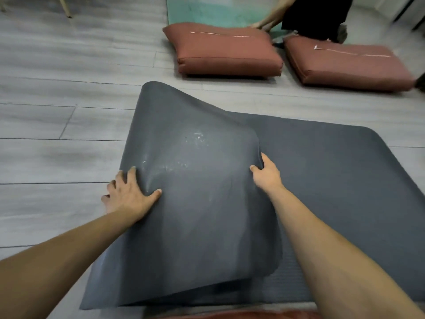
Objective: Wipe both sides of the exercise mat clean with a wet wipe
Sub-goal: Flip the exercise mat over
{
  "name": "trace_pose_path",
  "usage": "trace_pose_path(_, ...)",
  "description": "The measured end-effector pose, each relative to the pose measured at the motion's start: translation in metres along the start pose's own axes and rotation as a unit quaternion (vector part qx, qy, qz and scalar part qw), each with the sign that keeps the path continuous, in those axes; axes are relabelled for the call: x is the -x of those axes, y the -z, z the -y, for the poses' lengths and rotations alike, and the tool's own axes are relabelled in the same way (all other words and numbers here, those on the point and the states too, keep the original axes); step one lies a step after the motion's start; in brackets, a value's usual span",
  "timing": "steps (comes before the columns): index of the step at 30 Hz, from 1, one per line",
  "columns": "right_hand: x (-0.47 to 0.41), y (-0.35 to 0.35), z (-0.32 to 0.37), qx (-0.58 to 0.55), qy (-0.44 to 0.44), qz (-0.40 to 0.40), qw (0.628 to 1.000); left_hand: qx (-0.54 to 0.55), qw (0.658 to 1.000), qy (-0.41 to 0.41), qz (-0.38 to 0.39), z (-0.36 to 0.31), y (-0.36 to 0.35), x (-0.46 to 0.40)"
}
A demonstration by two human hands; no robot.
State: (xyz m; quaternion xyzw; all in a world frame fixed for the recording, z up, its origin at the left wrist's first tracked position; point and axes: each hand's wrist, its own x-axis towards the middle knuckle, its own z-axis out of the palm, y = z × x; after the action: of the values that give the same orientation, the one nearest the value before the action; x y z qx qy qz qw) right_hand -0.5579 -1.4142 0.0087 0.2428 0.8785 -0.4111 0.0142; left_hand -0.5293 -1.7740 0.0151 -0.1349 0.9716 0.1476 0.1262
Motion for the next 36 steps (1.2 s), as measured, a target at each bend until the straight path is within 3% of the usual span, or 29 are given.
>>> trace_pose_path(6,-0.039,0.128,-0.09,0.018,-0.042,-0.038,0.998,-0.13,0.977,-0.152,0.07,-0.11,-0.035,0.026)
trace_pose_path(11,-0.058,0.253,-0.183,0.029,-0.076,-0.086,0.993,-0.253,0.927,-0.261,0.089,-0.203,-0.068,0.056)
trace_pose_path(23,-0.093,0.484,-0.396,0.159,-0.151,-0.151,0.964,-0.208,0.921,-0.29,0.157,-0.427,-0.208,0.172)
trace_pose_path(29,-0.123,0.494,-0.461,0.184,-0.105,-0.096,0.973,-0.234,0.919,-0.277,0.152,-0.468,-0.262,0.186)
trace_pose_path(36,-0.142,0.464,-0.524,0.188,-0.155,-0.134,0.96,-0.235,0.934,-0.229,0.138,-0.464,-0.295,0.18)
